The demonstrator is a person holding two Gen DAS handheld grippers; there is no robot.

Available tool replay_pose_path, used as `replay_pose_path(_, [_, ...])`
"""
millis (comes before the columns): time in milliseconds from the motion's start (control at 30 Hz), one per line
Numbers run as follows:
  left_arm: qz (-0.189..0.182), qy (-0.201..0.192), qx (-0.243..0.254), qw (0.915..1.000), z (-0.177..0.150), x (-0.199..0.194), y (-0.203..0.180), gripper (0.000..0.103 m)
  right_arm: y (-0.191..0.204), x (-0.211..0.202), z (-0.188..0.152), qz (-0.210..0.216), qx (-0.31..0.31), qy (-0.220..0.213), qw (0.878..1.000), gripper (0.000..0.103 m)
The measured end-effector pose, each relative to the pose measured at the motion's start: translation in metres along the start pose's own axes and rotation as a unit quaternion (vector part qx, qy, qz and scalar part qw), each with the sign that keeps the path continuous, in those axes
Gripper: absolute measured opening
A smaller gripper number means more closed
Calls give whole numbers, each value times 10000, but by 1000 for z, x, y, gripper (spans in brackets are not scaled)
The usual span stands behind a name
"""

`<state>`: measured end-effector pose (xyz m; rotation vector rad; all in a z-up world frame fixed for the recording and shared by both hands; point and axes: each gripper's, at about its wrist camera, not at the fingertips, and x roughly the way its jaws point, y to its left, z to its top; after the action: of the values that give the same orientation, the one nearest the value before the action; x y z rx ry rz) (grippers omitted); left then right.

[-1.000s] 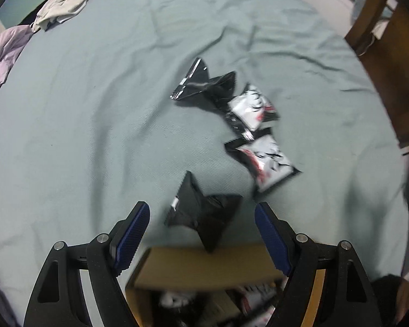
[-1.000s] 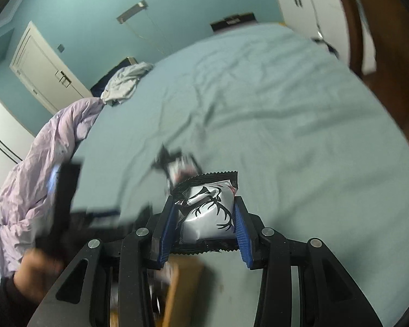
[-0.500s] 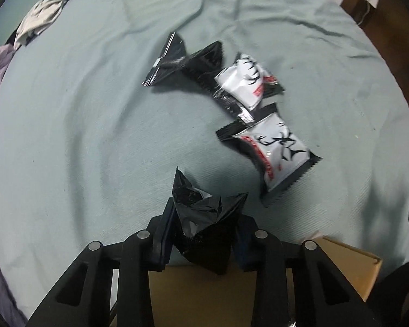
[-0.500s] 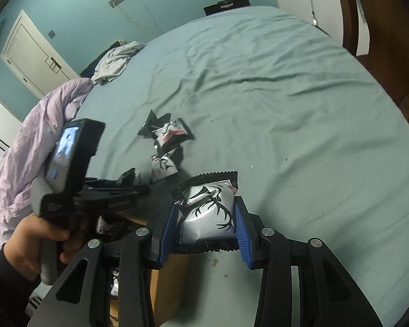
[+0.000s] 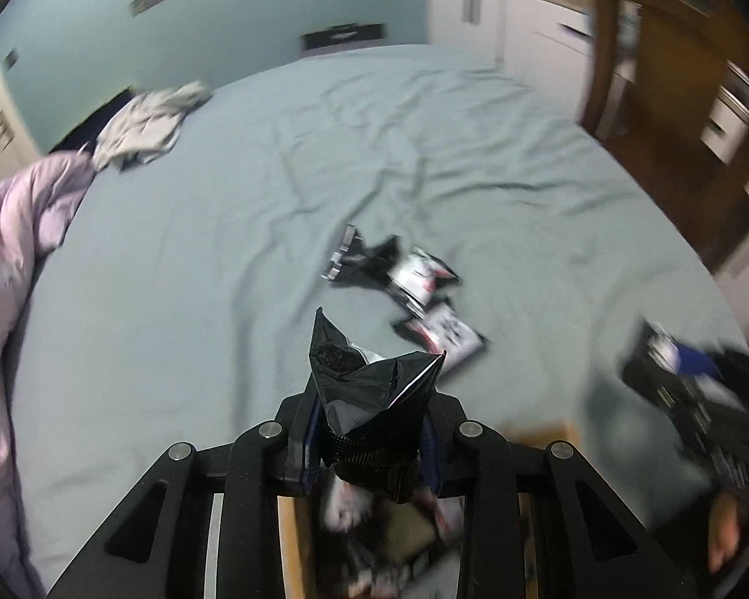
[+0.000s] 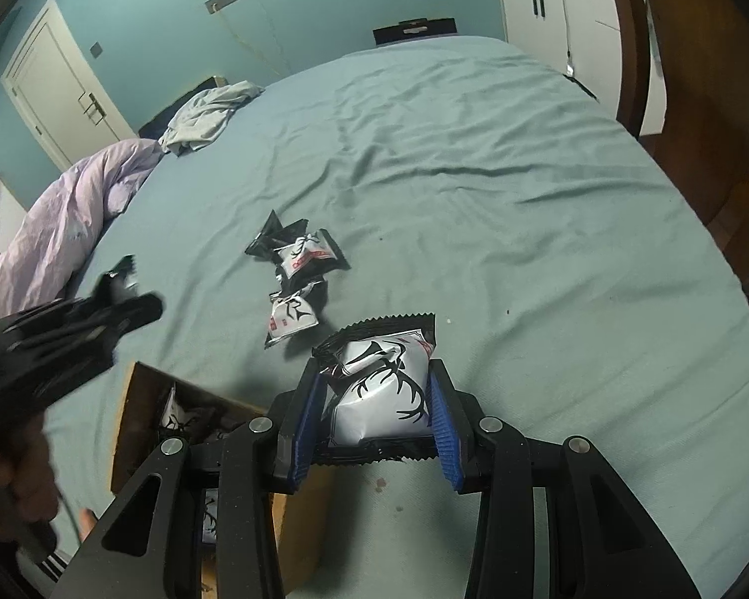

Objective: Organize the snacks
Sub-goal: 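Grasp a black packet with the left gripper while the right gripper holds its packet, then lower both held packets into the box and open both grippers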

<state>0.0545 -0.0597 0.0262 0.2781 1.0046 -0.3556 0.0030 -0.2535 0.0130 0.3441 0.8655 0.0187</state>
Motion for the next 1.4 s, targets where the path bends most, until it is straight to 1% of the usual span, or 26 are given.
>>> replay_pose_path(67, [-10, -42, 174, 9998, -15, -13, -4, 30, 1, 0, -2, 301, 54, 128, 9995, 39])
replay_pose_path(133, [-48, 19, 339, 9994, -30, -19, -7, 30, 2, -1, -3, 391, 40, 153, 9991, 39])
replay_pose_path(200, [-143, 165, 445, 9988, -39, -16, -11, 30, 5, -3, -3, 314, -49, 116, 9994, 38])
replay_pose_path(300, [-353, 334, 435, 9979, -52, -13, -15, 30, 6, 0, -2, 260, -120, 123, 9995, 38])
replay_pose_path(400, [-279, 465, 445, 9975, -60, -1, -19, 30, 8, -1, -3, 220, -154, 96, 9996, 38])
replay_pose_path(533, [-254, 748, 240, 9966, -65, 20, -15, 31, 10, -1, -4, 223, -183, 39, 9996, 39])
replay_pose_path(600, [-202, 749, 296, 9965, -69, 24, -15, 31, 10, 1, -4, 248, -191, 34, 9995, 39])
replay_pose_path(667, [-232, 684, 362, 9967, -74, 22, -17, 32, 10, 2, -4, 224, -199, 54, 9995, 39])
replay_pose_path(700, [-241, 661, 372, 9968, -74, 22, -17, 36, 10, 2, -4, 222, -206, 65, 9995, 38])
replay_pose_path(767, [-325, 591, 334, 9972, -73, 18, -15, 40, 11, 2, -3, 198, -239, 86, 9995, 39])
replay_pose_path(800, [-340, 561, 279, 9975, -71, 15, -13, 44, 11, 3, -2, 195, -256, 100, 9994, 39])
replay_pose_path(833, [-350, 521, 224, 9978, -69, 12, -11, 51, 12, 3, -2, 178, -282, 110, 9994, 39])
replay_pose_path(867, [-362, 477, 190, 9980, -67, 8, -8, 55, 13, 3, -2, 161, -297, 112, 9994, 39])
replay_pose_path(900, [-381, 391, 155, 9984, -65, 3, -5, 65, 13, 3, -1, 151, -311, 114, 9993, 39])
replay_pose_path(933, [-393, 317, 145, 9986, -63, 0, -2, 73, 14, 3, -1, 156, -318, 110, 9993, 39])
replay_pose_path(967, [-393, 245, 147, 9988, -61, -5, 1, 76, 14, 2, -1, 161, -321, 99, 9993, 39])
replay_pose_path(1033, [-316, 186, 172, 9992, -58, -14, 9, 77, 15, 0, -1, 200, -302, 84, 9993, 39])
replay_pose_path(1100, [-251, 223, 135, 9993, -57, -21, 17, 78, 14, -1, -2, 356, -281, 106, 9989, 39])
replay_pose_path(1133, [-272, 218, 73, 9994, -58, -25, 23, 80, 13, -2, -2, 476, -260, 141, 9984, 39])
replay_pose_path(1200, [-303, 210, -88, 9993, -64, -33, 36, 83, 12, 1, -5, 987, -205, 395, 9941, 39])
replay_pose_path(1233, [-280, 242, -145, 9992, -67, -35, 41, 83, 15, 4, -7, 1401, -222, 617, 9880, 39])
replay_pose_path(1267, [-262, 281, -178, 9991, -71, -35, 46, 83, 19, 4, -9, 1537, -280, 686, 9853, 39])
replay_pose_path(1333, [-261, 320, -257, 9988, -76, -35, 53, 83, 31, 4, -11, 1560, -583, 733, 9833, 39])
replay_pose_path(1400, [-274, 337, -440, 9981, -74, -32, 59, 83, 44, 9, -13, 1564, -894, 868, 9798, 39])
